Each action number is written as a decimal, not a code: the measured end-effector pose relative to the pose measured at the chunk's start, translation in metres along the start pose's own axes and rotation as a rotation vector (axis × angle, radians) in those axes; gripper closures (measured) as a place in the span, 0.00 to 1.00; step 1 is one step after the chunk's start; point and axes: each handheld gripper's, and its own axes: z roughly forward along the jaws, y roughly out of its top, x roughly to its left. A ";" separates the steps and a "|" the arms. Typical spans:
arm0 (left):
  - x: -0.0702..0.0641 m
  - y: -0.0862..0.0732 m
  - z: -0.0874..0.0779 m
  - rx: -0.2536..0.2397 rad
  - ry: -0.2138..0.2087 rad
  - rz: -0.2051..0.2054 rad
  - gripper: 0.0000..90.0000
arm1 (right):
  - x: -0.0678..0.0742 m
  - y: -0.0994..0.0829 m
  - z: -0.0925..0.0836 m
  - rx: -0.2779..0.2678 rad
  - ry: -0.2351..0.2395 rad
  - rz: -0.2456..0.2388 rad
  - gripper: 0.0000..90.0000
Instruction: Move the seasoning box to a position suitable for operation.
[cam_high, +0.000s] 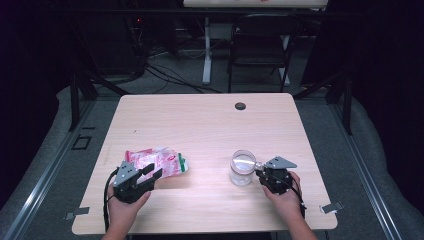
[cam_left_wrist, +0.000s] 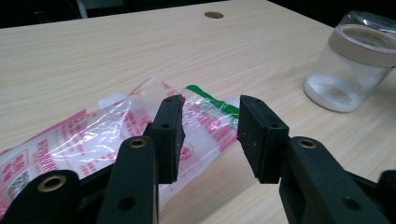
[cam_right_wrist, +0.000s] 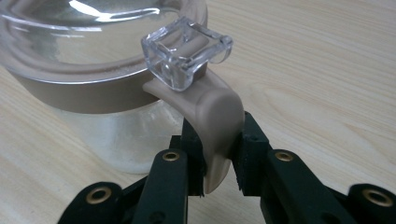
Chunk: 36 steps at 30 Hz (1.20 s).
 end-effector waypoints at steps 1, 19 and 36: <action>-0.003 0.001 0.003 0.007 -0.013 0.011 0.68 | 0.002 0.000 -0.001 0.000 0.006 -0.009 0.85; -0.026 0.004 0.020 0.041 -0.064 0.104 0.70 | 0.035 0.002 0.000 -0.005 0.165 -0.139 0.85; -0.037 0.014 0.040 0.056 -0.123 0.124 0.73 | 0.054 -0.001 -0.003 -0.044 0.218 -0.183 0.74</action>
